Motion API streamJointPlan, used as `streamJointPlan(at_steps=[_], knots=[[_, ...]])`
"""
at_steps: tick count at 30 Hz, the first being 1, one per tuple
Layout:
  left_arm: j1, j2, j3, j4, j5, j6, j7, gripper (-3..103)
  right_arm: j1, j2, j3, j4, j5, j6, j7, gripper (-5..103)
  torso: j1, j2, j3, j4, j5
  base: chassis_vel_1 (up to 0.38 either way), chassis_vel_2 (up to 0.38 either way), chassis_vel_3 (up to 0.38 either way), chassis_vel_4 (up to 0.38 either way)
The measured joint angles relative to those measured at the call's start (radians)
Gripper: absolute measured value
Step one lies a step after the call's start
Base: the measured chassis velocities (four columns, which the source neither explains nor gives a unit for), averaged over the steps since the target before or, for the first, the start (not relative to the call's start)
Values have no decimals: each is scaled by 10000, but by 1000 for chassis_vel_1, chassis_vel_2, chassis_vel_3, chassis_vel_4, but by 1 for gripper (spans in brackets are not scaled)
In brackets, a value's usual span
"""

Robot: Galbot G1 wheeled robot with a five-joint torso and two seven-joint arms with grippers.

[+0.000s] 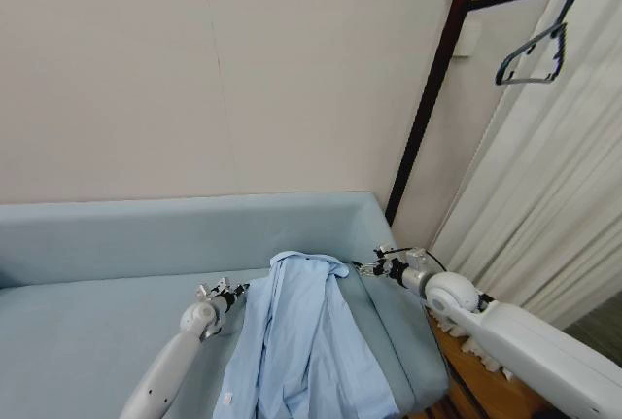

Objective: Pick up the clothes from the sofa and hang them on the clothes hanger.

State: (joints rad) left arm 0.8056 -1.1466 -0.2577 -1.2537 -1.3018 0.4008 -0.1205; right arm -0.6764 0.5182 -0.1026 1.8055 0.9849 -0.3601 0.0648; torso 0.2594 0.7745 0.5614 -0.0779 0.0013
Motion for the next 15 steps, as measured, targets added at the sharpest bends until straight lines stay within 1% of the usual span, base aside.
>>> streamJointPlan(at_steps=[2, 3, 6, 8, 9, 12, 13, 15], knots=[[216, 148, -145, -592, 11, 0, -223, 0, -153, -7, 173, 15, -16, 12, -26, 100, 0, 0, 0, 1, 0, 0, 0, 0, 0], [216, 148, -145, -592, 11, 0, -223, 0, -153, -7, 173, 15, -16, 12, -26, 100, 0, 0, 0, 1, 0, 0, 0, 0, 0], [469, 340, -356, -1323, 77, 11, -619, 0, -368, -24, 407, 64, -25, 36, -96, 100, 0, 0, -1, 0, 0, 0, 0, 0, 0], [651, 586, -560, -1805, 156, 16, -792, 0, -519, -39, 580, 103, -33, 65, -138, 100, -1, 0, -1, 0, 0, 0, 0, 0, 0], [651, 586, -560, -1805, 156, 16, -792, 0, -519, -39, 580, 103, -33, 65, -138, 100, -1, 0, -1, 0, 0, 0, 0, 0, 0], [853, 1081, -833, -1992, 347, 46, -760, 0, -725, -78, 778, 171, -34, 108, -213, 100, -1, 0, -1, 0, 0, 0, 0, 0, 0], [853, 1081, -833, -1992, 347, 46, -760, 0, -725, -78, 778, 171, -34, 108, -213, 100, -1, 0, -1, 0, 0, 0, 0, 0, 0], [987, 1353, -938, -1993, 547, 62, -546, 0, -773, -103, 812, 187, -33, 137, -228, 100, 0, 0, -1, 2, -1, 0, 0, 0, 0]])
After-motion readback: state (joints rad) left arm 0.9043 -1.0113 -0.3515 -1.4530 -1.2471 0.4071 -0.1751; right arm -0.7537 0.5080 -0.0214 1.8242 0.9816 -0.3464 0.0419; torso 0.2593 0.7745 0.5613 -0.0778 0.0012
